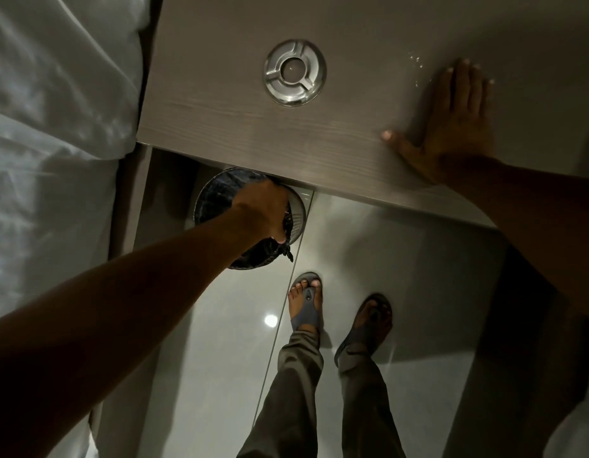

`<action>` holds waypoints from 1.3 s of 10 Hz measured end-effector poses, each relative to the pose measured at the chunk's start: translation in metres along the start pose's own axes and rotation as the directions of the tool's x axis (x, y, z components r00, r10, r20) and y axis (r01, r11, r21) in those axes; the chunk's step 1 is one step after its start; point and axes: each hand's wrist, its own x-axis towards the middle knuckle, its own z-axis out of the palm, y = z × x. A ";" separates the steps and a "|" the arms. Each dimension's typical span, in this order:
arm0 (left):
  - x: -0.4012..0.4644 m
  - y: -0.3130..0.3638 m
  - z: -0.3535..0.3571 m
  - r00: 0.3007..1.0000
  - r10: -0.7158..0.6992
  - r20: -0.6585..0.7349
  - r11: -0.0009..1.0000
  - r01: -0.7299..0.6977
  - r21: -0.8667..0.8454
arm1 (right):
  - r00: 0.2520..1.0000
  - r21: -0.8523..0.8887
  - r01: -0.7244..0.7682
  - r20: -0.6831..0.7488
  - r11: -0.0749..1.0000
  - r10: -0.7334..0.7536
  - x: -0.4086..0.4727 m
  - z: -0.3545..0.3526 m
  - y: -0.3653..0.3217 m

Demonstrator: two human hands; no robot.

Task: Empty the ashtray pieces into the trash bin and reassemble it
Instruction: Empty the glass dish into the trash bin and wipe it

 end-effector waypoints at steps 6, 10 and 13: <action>-0.007 -0.089 0.100 0.851 0.298 0.432 -0.697 0.503 -0.512 | 0.999 -0.022 -0.037 -0.020 0.999 0.036 0.002 0.005 -0.001; -0.004 -0.067 0.103 0.954 0.059 0.294 -0.556 0.276 -0.784 | 0.998 -0.026 -0.029 -0.057 0.999 0.028 0.001 0.009 0.004; -0.014 -0.072 0.121 0.974 -0.134 0.184 -0.586 0.072 -0.807 | 0.999 0.034 -0.024 -0.038 0.999 0.025 -0.004 0.002 -0.003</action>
